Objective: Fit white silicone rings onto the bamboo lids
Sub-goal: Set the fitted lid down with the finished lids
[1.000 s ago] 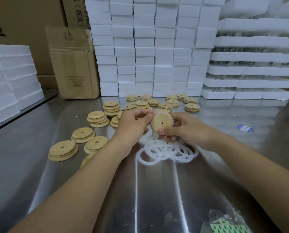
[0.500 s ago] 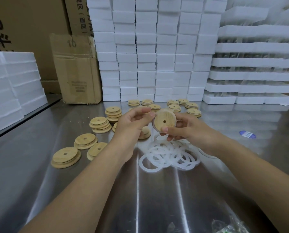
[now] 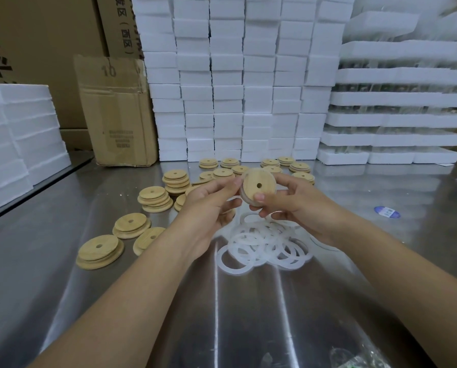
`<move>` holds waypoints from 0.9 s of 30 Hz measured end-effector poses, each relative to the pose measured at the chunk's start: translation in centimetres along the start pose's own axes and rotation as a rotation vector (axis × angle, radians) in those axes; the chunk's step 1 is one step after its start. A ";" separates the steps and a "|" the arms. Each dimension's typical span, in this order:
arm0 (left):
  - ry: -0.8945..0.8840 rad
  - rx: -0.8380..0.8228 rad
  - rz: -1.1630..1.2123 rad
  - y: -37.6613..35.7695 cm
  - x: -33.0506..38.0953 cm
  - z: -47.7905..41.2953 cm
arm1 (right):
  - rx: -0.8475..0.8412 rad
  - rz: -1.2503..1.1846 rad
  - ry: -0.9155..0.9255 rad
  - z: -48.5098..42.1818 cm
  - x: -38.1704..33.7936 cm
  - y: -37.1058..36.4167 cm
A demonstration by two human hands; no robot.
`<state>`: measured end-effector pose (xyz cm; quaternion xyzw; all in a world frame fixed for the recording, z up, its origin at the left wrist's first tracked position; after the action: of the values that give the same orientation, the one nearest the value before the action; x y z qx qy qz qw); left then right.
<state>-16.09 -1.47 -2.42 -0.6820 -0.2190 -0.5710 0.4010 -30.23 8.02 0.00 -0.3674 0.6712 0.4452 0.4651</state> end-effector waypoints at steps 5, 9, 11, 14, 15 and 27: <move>0.048 0.204 0.001 2.2 -0.5 0.0 | 0.494 0.067 -0.019 -0.1 0.4 7.5; 0.054 0.241 -0.015 2.3 -0.6 0.0 | 0.595 0.365 -0.121 0.3 3.0 11.1; 0.054 0.244 -0.033 2.3 -0.7 0.0 | 0.553 0.513 -0.170 0.3 4.2 11.2; 0.053 0.250 -0.059 2.3 -0.8 0.0 | 0.503 0.789 -0.203 0.2 4.9 11.3; 0.053 0.251 -0.062 2.3 -0.7 0.0 | 0.499 0.861 -0.197 0.2 4.9 11.2; 0.043 0.290 -0.126 2.2 -0.4 0.2 | 0.124 1.094 0.032 -1.1 4.6 6.8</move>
<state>-14.43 -2.52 -3.49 -0.5894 -0.3328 -0.5718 0.4635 -38.08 8.86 -2.40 0.0565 0.7964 0.5757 0.1763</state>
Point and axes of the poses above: each hand's wrist, its own z-axis away from the middle knuckle, its own y-axis out of the back of the hand, x = y × z, the point moved 10 cm from there along -z, towards the middle knuckle, and after that the axes turned 3 degrees about x, right-handed, at the moved point
